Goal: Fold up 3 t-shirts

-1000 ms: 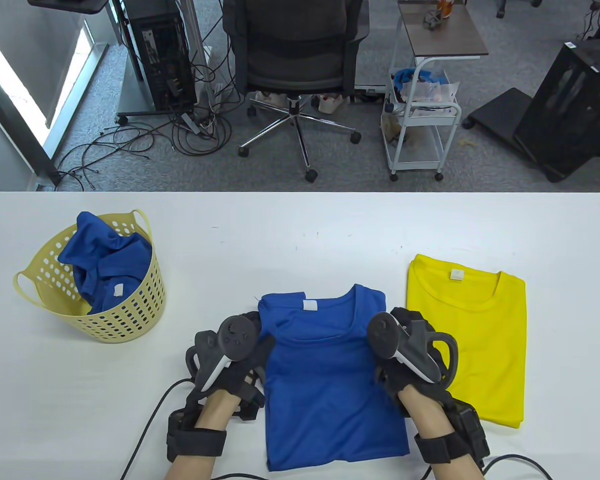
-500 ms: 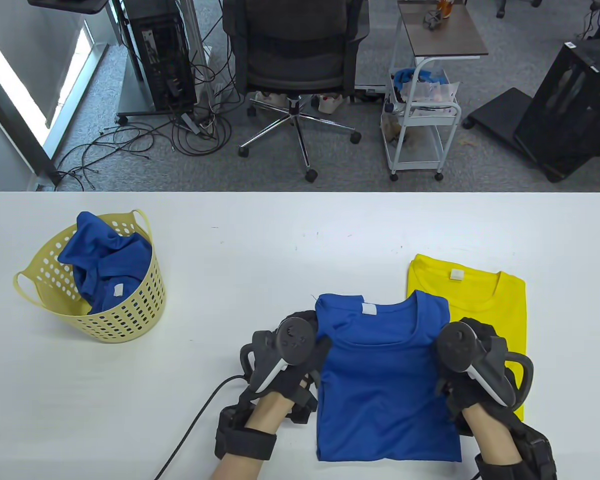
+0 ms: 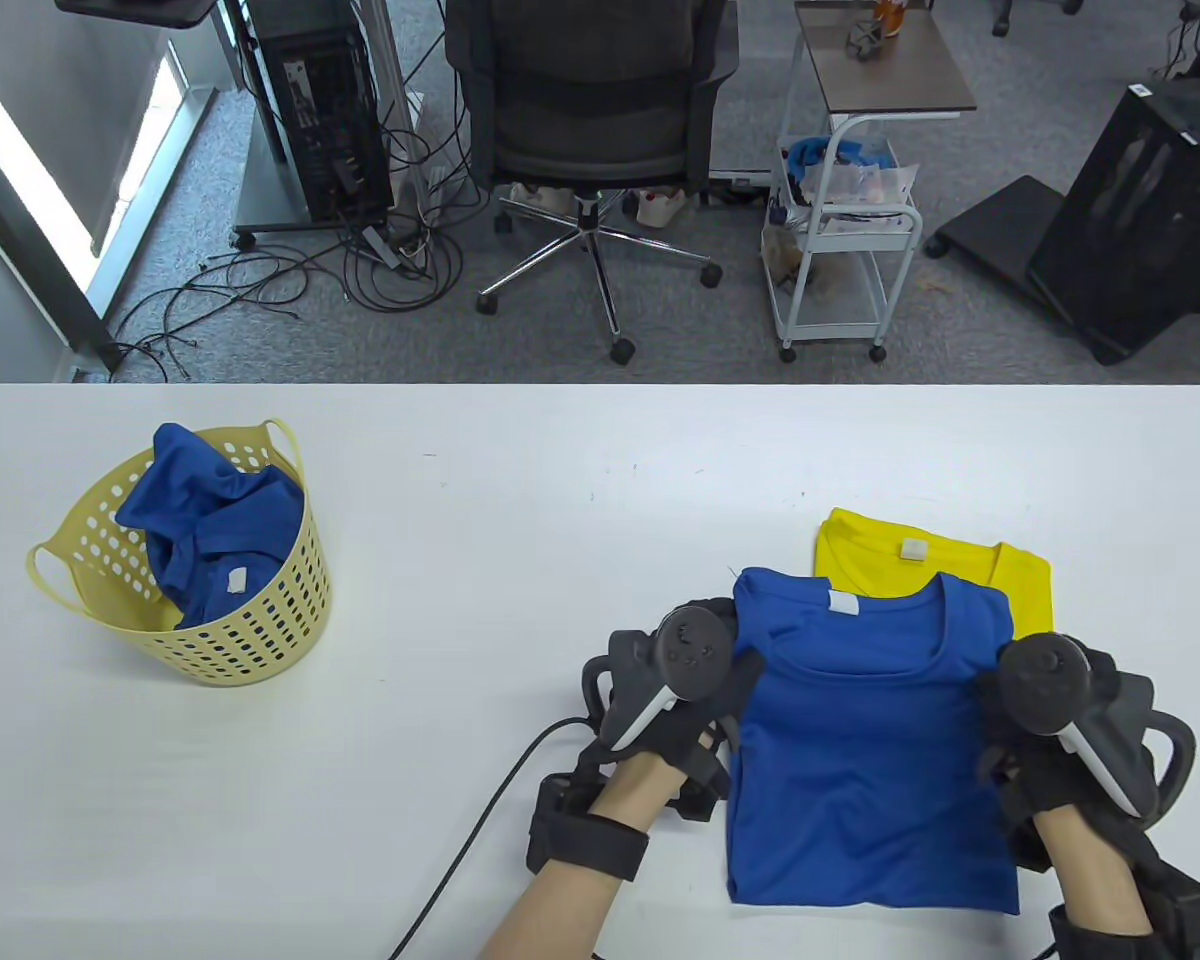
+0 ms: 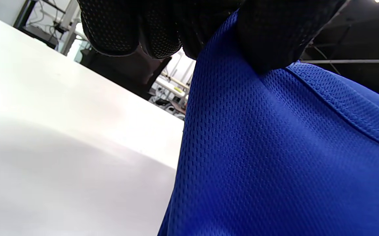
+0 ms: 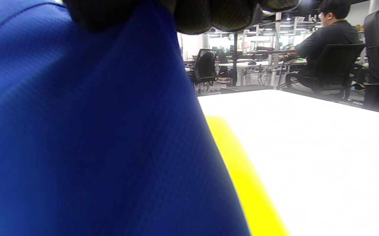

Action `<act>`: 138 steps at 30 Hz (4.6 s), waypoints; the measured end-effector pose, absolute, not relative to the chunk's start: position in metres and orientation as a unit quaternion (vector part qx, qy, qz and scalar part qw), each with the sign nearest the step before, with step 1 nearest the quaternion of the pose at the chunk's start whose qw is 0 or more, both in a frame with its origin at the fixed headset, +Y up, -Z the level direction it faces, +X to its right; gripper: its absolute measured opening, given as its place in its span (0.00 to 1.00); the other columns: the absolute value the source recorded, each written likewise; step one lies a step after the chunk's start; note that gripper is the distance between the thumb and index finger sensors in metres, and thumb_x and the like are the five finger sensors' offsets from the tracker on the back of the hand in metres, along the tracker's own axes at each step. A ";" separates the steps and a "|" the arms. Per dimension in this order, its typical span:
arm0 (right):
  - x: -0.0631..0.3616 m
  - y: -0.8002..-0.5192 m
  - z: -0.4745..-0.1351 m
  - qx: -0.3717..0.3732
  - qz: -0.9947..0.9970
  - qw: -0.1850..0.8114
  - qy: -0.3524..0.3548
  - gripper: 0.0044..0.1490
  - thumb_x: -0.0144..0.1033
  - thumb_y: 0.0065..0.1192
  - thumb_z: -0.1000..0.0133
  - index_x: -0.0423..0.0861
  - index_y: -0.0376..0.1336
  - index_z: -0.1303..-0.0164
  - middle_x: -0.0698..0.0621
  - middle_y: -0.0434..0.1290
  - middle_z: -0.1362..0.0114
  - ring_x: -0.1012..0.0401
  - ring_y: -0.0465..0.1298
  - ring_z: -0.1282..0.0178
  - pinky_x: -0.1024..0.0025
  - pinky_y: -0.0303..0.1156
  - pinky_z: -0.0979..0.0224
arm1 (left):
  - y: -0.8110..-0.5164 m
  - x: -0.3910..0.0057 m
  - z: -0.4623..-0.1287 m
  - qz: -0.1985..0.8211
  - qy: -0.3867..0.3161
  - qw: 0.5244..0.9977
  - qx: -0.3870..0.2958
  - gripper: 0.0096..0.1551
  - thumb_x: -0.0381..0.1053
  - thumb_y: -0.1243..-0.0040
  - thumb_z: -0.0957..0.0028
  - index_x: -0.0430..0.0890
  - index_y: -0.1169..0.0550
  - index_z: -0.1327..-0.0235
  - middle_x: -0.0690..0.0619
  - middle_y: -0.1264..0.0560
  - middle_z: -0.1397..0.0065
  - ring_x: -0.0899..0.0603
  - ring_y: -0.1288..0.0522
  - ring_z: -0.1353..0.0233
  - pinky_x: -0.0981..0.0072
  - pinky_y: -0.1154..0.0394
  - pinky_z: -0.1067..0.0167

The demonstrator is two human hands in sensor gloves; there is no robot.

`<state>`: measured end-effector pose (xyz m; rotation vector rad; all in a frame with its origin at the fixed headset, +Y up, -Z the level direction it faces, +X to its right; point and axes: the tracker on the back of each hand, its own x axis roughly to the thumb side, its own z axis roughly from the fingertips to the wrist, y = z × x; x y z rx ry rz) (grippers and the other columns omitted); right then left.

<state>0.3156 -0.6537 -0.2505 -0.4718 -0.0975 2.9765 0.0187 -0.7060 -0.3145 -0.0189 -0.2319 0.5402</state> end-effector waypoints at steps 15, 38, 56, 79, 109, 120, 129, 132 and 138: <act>0.366 -0.643 -0.289 -0.210 0.973 0.074 -0.062 0.26 0.38 0.58 0.50 0.45 0.62 0.43 0.43 0.59 0.29 0.42 0.58 0.28 0.40 0.53 0.25 | -0.689 0.076 -0.370 0.276 -0.119 0.954 0.001 0.25 0.60 0.39 0.54 0.54 0.25 0.44 0.58 0.35 0.26 0.46 0.36 0.23 0.56 0.29 0.30; 0.411 -0.732 -0.381 -0.304 0.946 0.067 0.091 0.39 0.45 0.62 0.51 0.42 0.57 0.31 0.40 0.55 0.26 0.40 0.55 0.26 0.39 0.50 0.25 | -0.762 0.109 -0.445 0.146 -0.067 0.983 -0.085 0.41 0.62 0.37 0.56 0.45 0.32 0.31 0.50 0.42 0.22 0.40 0.40 0.23 0.51 0.31 0.31; 0.368 -0.739 -0.313 -0.246 0.962 0.023 0.114 0.45 0.53 0.63 0.54 0.41 0.58 0.30 0.38 0.56 0.24 0.37 0.55 0.26 0.36 0.50 0.25 | -0.776 0.075 -0.363 0.087 -0.138 0.976 -0.147 0.37 0.65 0.38 0.57 0.50 0.26 0.36 0.50 0.39 0.22 0.39 0.39 0.23 0.48 0.34 0.30; 0.387 -0.756 -0.300 -0.282 0.946 0.003 0.157 0.41 0.43 0.63 0.52 0.46 0.56 0.28 0.40 0.55 0.24 0.37 0.54 0.25 0.35 0.49 0.25 | -0.774 0.127 -0.302 0.061 -0.236 0.954 -0.174 0.34 0.67 0.38 0.57 0.56 0.26 0.36 0.53 0.37 0.22 0.39 0.40 0.22 0.47 0.34 0.29; 0.260 -0.698 -0.283 -0.057 0.996 0.063 -0.015 0.49 0.55 0.62 0.53 0.55 0.47 0.24 0.43 0.46 0.15 0.35 0.47 0.17 0.29 0.42 0.21 | -0.612 -0.137 -0.338 0.072 -0.030 0.993 0.084 0.36 0.68 0.42 0.56 0.55 0.26 0.34 0.55 0.32 0.24 0.42 0.38 0.21 0.48 0.35 0.25; 0.272 -0.706 -0.277 -0.059 0.996 0.072 -0.017 0.48 0.54 0.63 0.53 0.56 0.47 0.24 0.43 0.43 0.15 0.34 0.44 0.17 0.28 0.40 0.21 | -0.571 -0.309 -0.354 0.015 0.131 0.987 0.092 0.30 0.62 0.38 0.54 0.57 0.24 0.37 0.57 0.30 0.25 0.43 0.35 0.22 0.47 0.33 0.27; 0.276 -0.703 -0.269 -0.055 0.994 0.084 -0.033 0.48 0.54 0.63 0.53 0.55 0.48 0.24 0.43 0.44 0.15 0.34 0.45 0.17 0.28 0.40 0.22 | -0.578 -0.353 -0.390 0.046 0.210 0.976 0.019 0.28 0.58 0.39 0.52 0.58 0.24 0.37 0.57 0.31 0.24 0.41 0.37 0.21 0.44 0.35 0.26; 0.275 -0.706 -0.270 -0.050 0.995 0.084 -0.030 0.48 0.54 0.63 0.53 0.55 0.48 0.24 0.43 0.44 0.15 0.34 0.45 0.17 0.27 0.40 0.21 | -0.586 -0.350 -0.404 0.039 0.204 0.978 -0.012 0.28 0.58 0.39 0.52 0.59 0.24 0.37 0.57 0.33 0.23 0.42 0.40 0.20 0.44 0.37 0.25; 0.274 -0.707 -0.271 -0.049 0.995 0.083 -0.024 0.48 0.54 0.63 0.53 0.55 0.48 0.24 0.43 0.44 0.15 0.34 0.45 0.17 0.27 0.40 0.21 | -0.600 -0.354 -0.420 0.035 0.224 0.971 -0.079 0.29 0.59 0.39 0.51 0.61 0.27 0.33 0.59 0.37 0.19 0.42 0.46 0.17 0.43 0.41 0.22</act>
